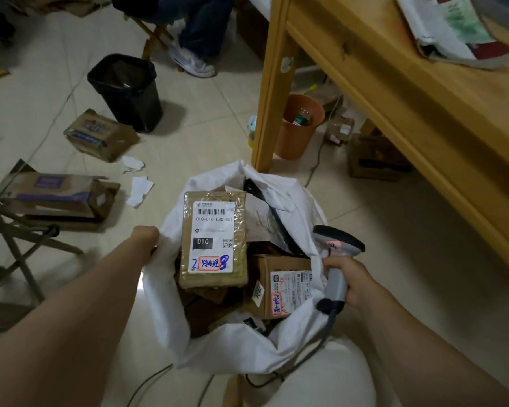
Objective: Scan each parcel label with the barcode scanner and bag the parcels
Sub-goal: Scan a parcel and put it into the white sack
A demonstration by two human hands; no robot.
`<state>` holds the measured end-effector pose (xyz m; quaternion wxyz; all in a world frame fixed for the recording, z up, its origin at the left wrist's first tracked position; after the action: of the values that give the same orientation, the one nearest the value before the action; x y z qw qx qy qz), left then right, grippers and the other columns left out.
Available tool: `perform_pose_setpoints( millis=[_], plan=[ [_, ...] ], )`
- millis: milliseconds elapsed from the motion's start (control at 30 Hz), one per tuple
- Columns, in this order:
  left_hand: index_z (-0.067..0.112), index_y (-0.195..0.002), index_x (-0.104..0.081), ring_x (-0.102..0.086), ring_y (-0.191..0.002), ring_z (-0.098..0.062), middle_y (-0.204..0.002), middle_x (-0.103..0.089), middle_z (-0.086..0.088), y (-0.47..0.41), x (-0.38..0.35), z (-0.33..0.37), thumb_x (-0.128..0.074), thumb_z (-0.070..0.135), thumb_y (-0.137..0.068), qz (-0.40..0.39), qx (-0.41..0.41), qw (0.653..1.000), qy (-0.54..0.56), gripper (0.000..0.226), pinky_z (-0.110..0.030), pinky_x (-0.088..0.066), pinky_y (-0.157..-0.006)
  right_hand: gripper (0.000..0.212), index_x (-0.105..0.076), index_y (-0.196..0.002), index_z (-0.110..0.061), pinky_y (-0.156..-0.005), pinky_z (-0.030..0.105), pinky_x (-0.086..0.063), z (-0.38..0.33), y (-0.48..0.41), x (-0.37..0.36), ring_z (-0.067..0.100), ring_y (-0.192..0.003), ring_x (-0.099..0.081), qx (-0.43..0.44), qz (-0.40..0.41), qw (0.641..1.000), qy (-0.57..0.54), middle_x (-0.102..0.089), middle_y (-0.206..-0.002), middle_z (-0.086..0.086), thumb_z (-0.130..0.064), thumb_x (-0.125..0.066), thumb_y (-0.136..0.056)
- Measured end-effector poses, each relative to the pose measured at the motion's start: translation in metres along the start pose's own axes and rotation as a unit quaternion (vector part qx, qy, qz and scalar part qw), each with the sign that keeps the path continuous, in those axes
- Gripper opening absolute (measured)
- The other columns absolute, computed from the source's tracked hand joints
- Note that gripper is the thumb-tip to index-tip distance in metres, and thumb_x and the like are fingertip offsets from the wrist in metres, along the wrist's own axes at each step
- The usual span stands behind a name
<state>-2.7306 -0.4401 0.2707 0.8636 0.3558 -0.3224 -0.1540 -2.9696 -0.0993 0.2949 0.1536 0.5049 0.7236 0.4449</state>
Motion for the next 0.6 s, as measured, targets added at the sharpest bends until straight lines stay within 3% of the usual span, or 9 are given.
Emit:
perform_pose_setpoints(
  millis=[67,167,300,367,500,600],
  plan=[
    [-0.006,-0.133,-0.045,-0.047,-0.126,-0.037,-0.14,-0.046,-0.024,0.001,0.002,-0.006,-0.037,0.013,-0.102,-0.028,0.049,0.995,0.079,0.037,-0.041,-0.038,-0.104,0.027,-0.064,-0.1,0.002,-0.09,0.052,-0.052,-0.001,-0.001,-0.006,0.037,-0.085,-0.063,0.002,-0.006,1.0,0.007,-0.067,-0.095,0.023,-0.003,-0.07,-0.075],
    [-0.002,-0.112,-0.059,-0.058,-0.095,-0.033,-0.117,-0.059,-0.019,0.005,0.006,-0.004,-0.043,0.026,-0.099,-0.127,0.075,0.988,0.051,0.035,-0.039,-0.045,-0.087,0.042,-0.064,-0.108,0.005,-0.09,0.053,-0.052,-0.006,-0.003,-0.009,0.04,-0.095,-0.065,0.006,0.011,0.999,0.041,-0.068,-0.104,0.025,-0.007,-0.078,-0.071],
    [0.003,-0.093,-0.06,-0.058,-0.078,-0.03,-0.096,-0.062,-0.019,0.018,0.004,0.006,-0.045,0.024,-0.095,-0.209,0.01,0.977,0.034,0.026,-0.04,-0.047,-0.074,0.043,-0.06,-0.108,0.006,-0.084,0.042,-0.053,-0.018,0.008,-0.012,0.034,-0.091,-0.064,0.029,0.032,0.997,0.067,-0.066,-0.104,0.019,-0.006,-0.078,-0.071],
    [0.003,-0.09,-0.058,-0.057,-0.076,-0.03,-0.089,-0.059,-0.017,0.028,0.001,0.007,-0.046,0.021,-0.092,-0.241,-0.014,0.97,0.04,0.022,-0.04,-0.047,-0.073,0.047,-0.06,-0.111,0.005,-0.086,0.044,-0.054,-0.021,0.018,-0.017,0.036,-0.093,-0.064,0.033,0.02,0.997,0.072,-0.067,-0.106,0.02,-0.006,-0.079,-0.07],
    [-0.002,-0.106,-0.064,-0.06,-0.087,-0.034,-0.102,-0.064,-0.022,0.035,0.006,0.0,-0.052,0.036,-0.086,-0.276,0.039,0.96,-0.043,0.045,-0.041,-0.044,-0.086,0.038,-0.061,-0.106,0.005,-0.088,0.05,-0.053,-0.023,0.033,-0.018,0.037,-0.089,-0.064,0.05,0.003,0.997,0.054,-0.067,-0.097,0.02,0.0,-0.076,-0.072],
    [-0.004,-0.093,-0.066,-0.064,-0.077,-0.034,-0.094,-0.065,-0.024,0.05,0.005,0.004,-0.052,0.029,-0.084,-0.281,0.02,0.959,0.011,0.037,-0.038,-0.05,-0.078,0.044,-0.06,-0.11,0.003,-0.089,0.051,-0.053,-0.025,0.041,-0.02,0.039,-0.095,-0.064,0.074,0.008,0.996,0.042,-0.067,-0.104,0.02,-0.002,-0.079,-0.07]
  ],
)
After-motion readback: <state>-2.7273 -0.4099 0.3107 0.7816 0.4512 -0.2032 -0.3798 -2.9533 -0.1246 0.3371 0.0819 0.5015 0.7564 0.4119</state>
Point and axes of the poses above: each hand's wrist, its own y-axis away from the middle knuckle, its own x-axis out of the back of the hand, z = x × y, the point moved 6 cm from there along -y, towards the middle knuckle
